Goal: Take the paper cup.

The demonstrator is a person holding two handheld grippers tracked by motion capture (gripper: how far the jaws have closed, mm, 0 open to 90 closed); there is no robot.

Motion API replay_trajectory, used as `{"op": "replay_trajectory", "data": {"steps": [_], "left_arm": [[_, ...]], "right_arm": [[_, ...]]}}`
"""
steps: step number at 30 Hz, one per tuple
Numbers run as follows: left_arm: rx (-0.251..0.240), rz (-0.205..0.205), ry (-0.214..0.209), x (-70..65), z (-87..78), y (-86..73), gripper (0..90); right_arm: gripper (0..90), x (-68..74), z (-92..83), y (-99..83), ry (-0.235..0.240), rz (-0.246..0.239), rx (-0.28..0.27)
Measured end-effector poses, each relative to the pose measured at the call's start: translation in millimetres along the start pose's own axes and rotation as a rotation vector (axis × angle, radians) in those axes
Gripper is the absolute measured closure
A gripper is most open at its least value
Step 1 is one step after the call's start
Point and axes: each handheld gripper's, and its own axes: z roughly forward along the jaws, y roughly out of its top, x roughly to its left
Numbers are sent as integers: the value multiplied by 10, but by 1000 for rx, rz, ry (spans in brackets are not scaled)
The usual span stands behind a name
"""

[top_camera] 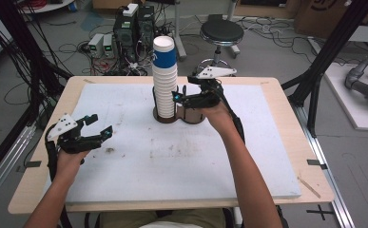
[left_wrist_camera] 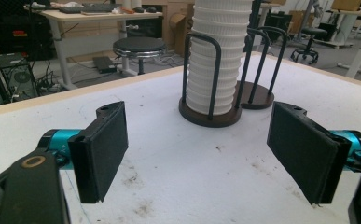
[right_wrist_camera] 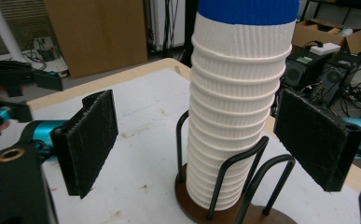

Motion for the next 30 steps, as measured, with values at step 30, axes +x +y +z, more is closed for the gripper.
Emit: {"op": "replay_trajectory", "data": {"steps": [30], "left_arm": [[0,-8,-9,19,-3,-11,204]], "right_arm": [[138,-323,722,95,-43,58,54]]}}
